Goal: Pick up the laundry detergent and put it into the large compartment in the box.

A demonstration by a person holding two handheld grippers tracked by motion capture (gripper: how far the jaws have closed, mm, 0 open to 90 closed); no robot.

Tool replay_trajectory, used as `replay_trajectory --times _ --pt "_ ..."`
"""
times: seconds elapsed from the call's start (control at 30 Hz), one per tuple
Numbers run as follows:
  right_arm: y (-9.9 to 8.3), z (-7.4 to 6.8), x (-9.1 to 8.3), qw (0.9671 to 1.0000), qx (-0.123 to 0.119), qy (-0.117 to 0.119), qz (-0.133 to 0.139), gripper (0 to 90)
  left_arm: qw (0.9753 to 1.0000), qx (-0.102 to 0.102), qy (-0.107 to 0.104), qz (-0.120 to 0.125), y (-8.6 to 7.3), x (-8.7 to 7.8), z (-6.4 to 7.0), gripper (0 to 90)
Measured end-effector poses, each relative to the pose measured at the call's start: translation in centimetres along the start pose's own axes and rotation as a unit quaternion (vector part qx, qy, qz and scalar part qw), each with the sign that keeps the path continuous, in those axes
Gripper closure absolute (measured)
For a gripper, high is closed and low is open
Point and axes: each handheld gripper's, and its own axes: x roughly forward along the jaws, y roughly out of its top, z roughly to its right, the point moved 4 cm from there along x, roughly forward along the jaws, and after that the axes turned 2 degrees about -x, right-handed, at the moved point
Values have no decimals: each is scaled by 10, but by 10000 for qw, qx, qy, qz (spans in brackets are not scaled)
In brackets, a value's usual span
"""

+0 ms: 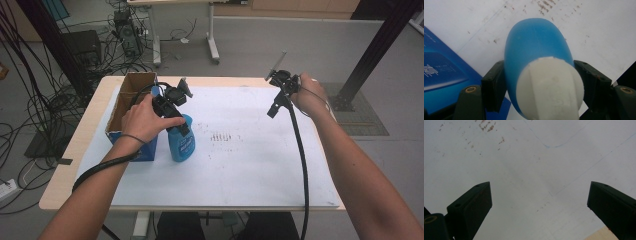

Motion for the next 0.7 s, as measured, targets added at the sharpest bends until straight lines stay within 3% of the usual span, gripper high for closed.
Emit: replay_trajectory --times 0.7 --pt "1 0 0 10000 -4 -31 -19 54 10000 -78 4 -57 1 -1 -1 364"
